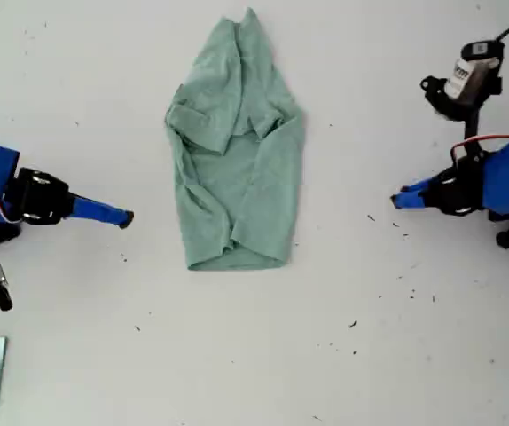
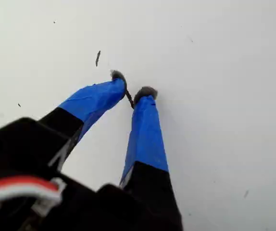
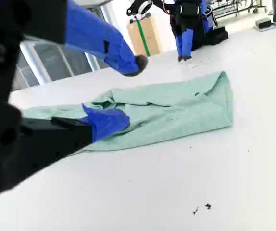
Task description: Fold t shirt
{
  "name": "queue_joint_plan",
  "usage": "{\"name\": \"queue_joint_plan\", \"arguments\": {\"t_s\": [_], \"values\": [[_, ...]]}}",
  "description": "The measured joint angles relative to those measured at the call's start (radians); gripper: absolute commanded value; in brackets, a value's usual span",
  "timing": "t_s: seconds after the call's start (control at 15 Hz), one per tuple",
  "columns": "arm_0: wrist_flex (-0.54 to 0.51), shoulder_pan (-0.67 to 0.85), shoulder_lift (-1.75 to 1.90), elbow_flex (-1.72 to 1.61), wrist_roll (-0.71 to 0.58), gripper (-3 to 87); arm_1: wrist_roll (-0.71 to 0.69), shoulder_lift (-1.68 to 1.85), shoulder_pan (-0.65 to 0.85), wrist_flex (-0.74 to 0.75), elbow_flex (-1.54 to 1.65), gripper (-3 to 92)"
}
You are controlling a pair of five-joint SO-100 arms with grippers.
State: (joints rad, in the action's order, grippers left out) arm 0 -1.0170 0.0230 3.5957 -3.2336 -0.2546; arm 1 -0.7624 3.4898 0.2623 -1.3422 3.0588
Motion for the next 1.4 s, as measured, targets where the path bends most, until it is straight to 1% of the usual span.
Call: {"name": "queue_joint_plan", "arguments": {"t_s": [0.6,0.73,0.8,0.87,0.93,1.0,1.07,1.13,1.2,1.27,1.33,1.4], "values": [[0.000,0.000,0.000,0.000,0.000,14.2,0.000,0.000,0.000,0.000,0.000,6.9],[0.000,0.000,0.000,0.000,0.000,14.1,0.000,0.000,0.040,0.000,0.000,7.6],[0.000,0.000,0.000,0.000,0.000,16.0,0.077,0.000,0.034,0.000,0.000,8.5],[0.000,0.003,0.000,0.000,0.012,17.2,0.261,0.000,0.025,0.000,0.000,8.6],[-0.011,0.002,0.000,0.014,0.129,18.1,0.445,0.002,-0.038,0.000,0.000,8.6],[-0.020,-0.060,0.000,0.021,0.279,-0.2,0.492,0.003,-0.106,0.000,0.000,1.5],[-0.020,-0.100,0.000,0.029,0.351,-0.2,0.499,0.003,-0.147,0.002,0.000,1.5],[-0.005,-0.091,0.000,0.032,0.387,0.7,0.581,0.003,-0.143,0.015,0.000,1.5],[0.017,-0.132,0.000,0.035,0.417,-0.1,0.571,0.003,-0.167,0.069,-0.003,1.5],[0.025,-0.172,0.003,0.043,0.422,-0.2,0.568,0.003,-0.166,0.095,-0.006,1.6],[0.015,-0.175,0.002,0.058,0.431,-0.2,0.589,0.002,-0.198,0.106,-0.037,1.6],[-0.028,-0.167,-0.015,0.078,0.508,-0.2,0.609,-0.015,-0.219,0.123,-0.080,1.6]]}}
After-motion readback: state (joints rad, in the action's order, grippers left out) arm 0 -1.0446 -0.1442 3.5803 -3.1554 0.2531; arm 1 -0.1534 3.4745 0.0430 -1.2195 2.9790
